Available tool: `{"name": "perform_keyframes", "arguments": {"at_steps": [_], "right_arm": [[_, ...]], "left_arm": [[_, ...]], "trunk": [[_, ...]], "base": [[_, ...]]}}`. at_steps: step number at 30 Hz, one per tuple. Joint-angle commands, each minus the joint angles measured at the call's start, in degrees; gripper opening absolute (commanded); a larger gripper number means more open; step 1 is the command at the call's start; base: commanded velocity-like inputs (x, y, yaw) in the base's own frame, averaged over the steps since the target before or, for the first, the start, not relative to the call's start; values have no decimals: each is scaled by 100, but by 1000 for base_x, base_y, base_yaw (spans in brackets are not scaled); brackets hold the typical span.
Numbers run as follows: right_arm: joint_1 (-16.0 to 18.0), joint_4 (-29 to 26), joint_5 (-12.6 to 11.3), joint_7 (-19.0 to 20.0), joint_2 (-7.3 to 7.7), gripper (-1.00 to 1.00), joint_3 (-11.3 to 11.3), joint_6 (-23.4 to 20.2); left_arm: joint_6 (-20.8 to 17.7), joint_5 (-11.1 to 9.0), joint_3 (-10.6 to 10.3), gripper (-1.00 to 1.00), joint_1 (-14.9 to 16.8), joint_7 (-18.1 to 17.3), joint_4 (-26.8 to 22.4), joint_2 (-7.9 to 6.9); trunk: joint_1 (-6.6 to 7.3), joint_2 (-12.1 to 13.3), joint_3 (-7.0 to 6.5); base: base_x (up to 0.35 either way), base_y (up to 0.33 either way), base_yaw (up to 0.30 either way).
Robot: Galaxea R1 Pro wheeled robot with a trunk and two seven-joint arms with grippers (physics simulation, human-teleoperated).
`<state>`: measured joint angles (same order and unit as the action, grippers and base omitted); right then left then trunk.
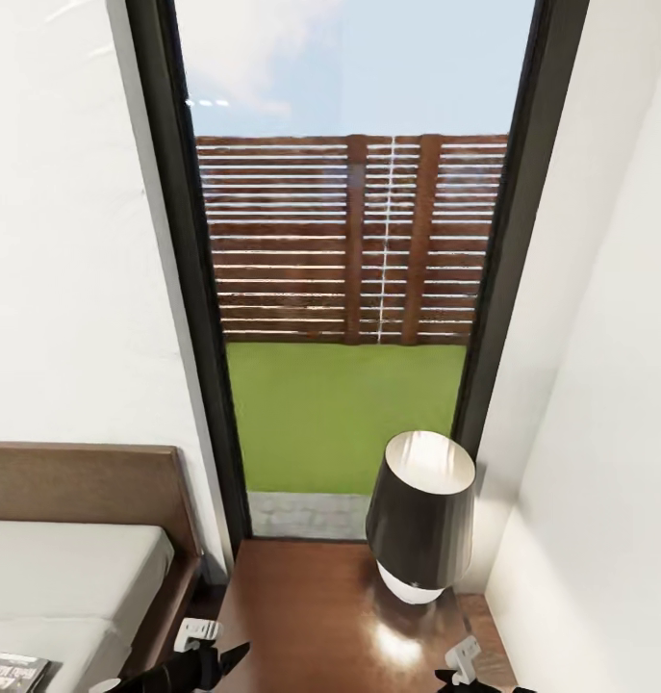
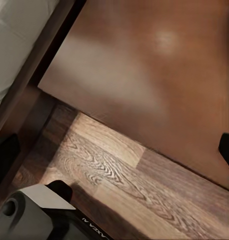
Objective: In the bedroom, move the book from the bed onto either nightstand, and place the two sandals side by side next to the bed.
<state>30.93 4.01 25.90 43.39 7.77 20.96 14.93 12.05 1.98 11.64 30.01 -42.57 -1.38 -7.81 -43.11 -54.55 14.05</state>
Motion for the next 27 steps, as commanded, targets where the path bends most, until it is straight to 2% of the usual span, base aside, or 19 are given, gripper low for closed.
{"name": "perform_keyframes", "arguments": {"at_steps": [1, 17, 27], "right_arm": [[9, 21, 55, -2, 5, 100, 48, 38], [9, 21, 55, 3, 5, 100, 57, 43], [9, 21, 55, 3, 5, 100, 58, 43]], "left_arm": [[25, 21, 23, 100, 5, -14, 7, -1], [25, 21, 23, 100, 5, -15, 7, -1], [25, 21, 23, 100, 5, -14, 7, -1]], "trunk": [[-2, -6, 8], [-2, -6, 8], [-2, -6, 8]], "base": [[96, 0, 0], [11, 0, 6], [0, 0, 250]]}}
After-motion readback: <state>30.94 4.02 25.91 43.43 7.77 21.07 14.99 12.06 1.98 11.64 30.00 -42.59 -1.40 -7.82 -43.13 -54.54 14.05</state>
